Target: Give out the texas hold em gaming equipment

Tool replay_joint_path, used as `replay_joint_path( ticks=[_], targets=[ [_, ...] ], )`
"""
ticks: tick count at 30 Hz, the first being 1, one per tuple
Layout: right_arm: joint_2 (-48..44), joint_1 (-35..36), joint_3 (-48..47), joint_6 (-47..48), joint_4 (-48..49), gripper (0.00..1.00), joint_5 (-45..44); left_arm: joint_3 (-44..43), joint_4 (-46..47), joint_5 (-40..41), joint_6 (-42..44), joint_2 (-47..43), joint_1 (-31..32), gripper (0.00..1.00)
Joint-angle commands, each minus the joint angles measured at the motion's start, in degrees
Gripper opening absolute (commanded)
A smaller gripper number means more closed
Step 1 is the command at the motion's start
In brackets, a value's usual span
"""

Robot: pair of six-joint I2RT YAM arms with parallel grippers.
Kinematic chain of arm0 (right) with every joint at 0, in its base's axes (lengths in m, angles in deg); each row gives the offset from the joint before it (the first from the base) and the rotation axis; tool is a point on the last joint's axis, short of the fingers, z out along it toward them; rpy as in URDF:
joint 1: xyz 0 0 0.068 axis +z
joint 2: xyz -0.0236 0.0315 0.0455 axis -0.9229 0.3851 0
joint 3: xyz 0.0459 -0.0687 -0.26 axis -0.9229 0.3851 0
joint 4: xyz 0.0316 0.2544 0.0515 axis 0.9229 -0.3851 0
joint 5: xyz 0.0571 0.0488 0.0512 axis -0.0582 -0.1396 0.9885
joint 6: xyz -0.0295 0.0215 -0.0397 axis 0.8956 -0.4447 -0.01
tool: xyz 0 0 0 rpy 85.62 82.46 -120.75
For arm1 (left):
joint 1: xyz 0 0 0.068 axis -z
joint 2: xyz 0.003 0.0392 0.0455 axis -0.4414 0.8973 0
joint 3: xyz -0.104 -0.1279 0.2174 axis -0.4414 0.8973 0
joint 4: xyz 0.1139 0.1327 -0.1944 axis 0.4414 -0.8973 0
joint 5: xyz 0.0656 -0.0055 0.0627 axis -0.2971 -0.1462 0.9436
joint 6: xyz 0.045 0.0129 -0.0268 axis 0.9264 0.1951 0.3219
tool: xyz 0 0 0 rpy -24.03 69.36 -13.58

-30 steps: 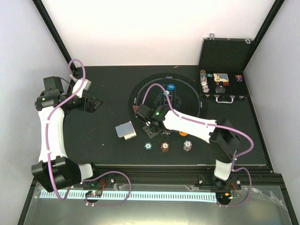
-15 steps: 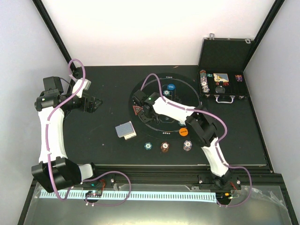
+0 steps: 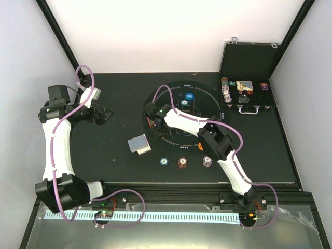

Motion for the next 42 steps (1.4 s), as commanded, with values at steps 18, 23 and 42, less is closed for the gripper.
replay_joint_path(
  ticks=[18, 23, 42],
  targets=[
    [-31.1, 1.6, 29.7, -5.0, 2.4, 0.80, 0.8, -2.5, -1.0, -1.0, 1.0, -0.6, -0.5, 0.99],
    [-37.3, 4.6, 37.9, -7.8, 1.5, 0.85, 0.6, -2.4, -0.9, -1.4, 0.8, -0.2, -0.5, 0.99],
    [-37.0, 8.9, 44.5, -9.7, 5.7, 0.78, 5.5, -2.4, -0.9, -1.0, 0.9, -0.3, -0.5, 0.99]
  ],
)
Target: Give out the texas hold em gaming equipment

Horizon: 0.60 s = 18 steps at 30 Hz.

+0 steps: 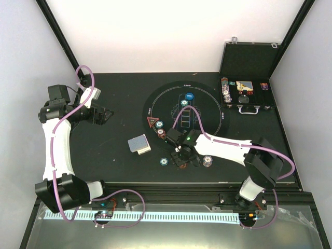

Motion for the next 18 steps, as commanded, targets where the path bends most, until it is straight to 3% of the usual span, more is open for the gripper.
replay_joint_path(
  ticks=[1, 18],
  targets=[
    [0.9, 0.3, 1.0, -0.7, 1.8, 0.77, 1.4, -2.4, -0.8, -0.9, 1.0, -0.3, -0.5, 0.99],
    [1.6, 0.4, 2.4, -0.6, 2.8, 0.65, 1.4, -2.4, -0.9, -0.5, 1.0, -0.2, -0.5, 0.99]
  ],
)
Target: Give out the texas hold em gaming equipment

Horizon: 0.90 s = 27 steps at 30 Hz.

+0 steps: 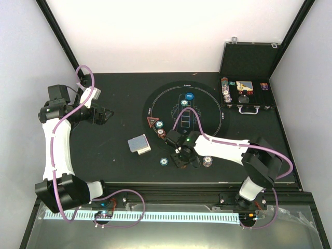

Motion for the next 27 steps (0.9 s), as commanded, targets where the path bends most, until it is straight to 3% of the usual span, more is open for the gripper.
replay_joint_path(
  ticks=[1, 8, 13, 20, 27],
  targets=[
    [1.0, 0.4, 0.8, -0.3, 0.8, 0.64, 0.2, -2.4, -0.9, -0.5, 1.0, -0.2, -0.5, 0.99],
    [1.1, 0.4, 1.0, -0.3, 0.9, 0.58, -0.3, -2.6, -0.9, -0.5, 1.0, -0.3, -0.5, 0.99],
    [0.4, 0.4, 0.4, -0.4, 0.4, 0.41, -0.9, -2.5, -0.9, -0.4, 1.0, -0.2, -0.5, 0.99],
    [-0.2, 0.4, -0.6, -0.3, -1.1, 0.26, -2.2, -2.4, -1.1, -0.4, 1.2, -0.2, -0.5, 0.99],
    [-0.2, 0.4, -2.1, 0.1, -2.2, 0.19, -3.4, -2.5, -1.3, -0.3, 1.3, -0.4, -0.6, 0.99]
  ],
)
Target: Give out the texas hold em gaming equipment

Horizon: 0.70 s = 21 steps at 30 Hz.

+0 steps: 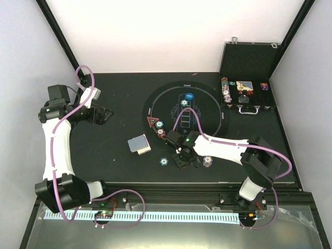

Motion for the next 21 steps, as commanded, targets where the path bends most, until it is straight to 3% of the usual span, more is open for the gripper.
replay_joint_path(
  ticks=[1, 10, 16, 21],
  targets=[
    [-0.8, 0.3, -2.6, 0.3, -1.8, 0.19, -2.4, -2.5, -1.3, -0.2, 1.2, -0.5, -0.6, 0.99],
    [1.0, -4.0, -10.0, 4.1, -4.8, 0.15, -5.5, -3.0, -1.6, -0.1, 1.3, -0.7, -0.8, 0.99],
    [6.4, -15.2, -19.9, 8.4, -3.9, 0.14, -8.0, -3.2, -1.8, -0.3, 1.0, -0.7, -0.9, 0.99],
    [17.1, -24.0, -33.3, 10.1, -3.9, 0.14, -9.3, -3.2, -1.7, -0.6, 0.9, -0.8, -0.9, 0.99]
  ],
)
